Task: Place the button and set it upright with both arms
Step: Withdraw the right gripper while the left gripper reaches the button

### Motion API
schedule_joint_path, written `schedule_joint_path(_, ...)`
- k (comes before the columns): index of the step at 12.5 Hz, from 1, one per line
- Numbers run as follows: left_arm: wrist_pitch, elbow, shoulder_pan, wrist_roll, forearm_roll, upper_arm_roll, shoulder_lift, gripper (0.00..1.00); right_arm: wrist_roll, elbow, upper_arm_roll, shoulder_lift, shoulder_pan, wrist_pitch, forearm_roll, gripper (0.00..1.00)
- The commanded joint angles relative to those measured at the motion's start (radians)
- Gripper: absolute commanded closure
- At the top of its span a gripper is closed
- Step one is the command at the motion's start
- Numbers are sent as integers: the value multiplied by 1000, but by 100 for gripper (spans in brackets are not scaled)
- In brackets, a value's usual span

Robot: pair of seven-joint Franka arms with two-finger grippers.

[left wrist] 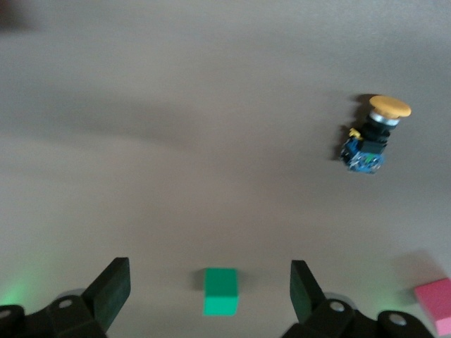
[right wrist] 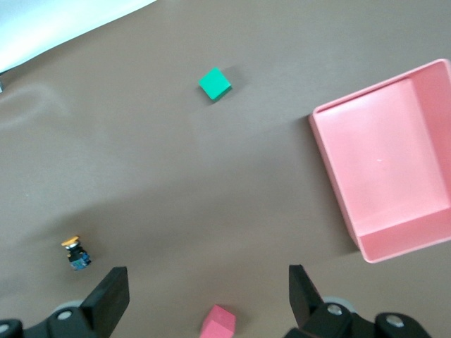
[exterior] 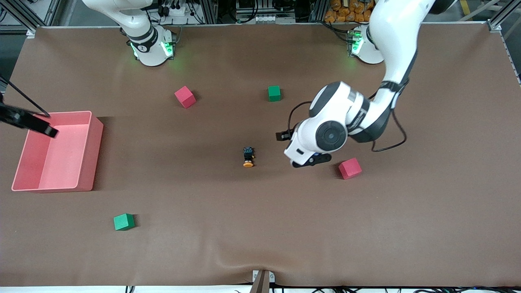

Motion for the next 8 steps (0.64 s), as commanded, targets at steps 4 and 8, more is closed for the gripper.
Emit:
schedule_joint_path(4, 134, 106, -52, -19, -153, 6, 185, 0, -15, -352, 22, -247, -2, 102, -95, 0)
schedule_joint_path(8, 187, 168, -64, 5, -241, 1, 259, 0, -18, -197, 24, -169, 9, 45, -122, 0)
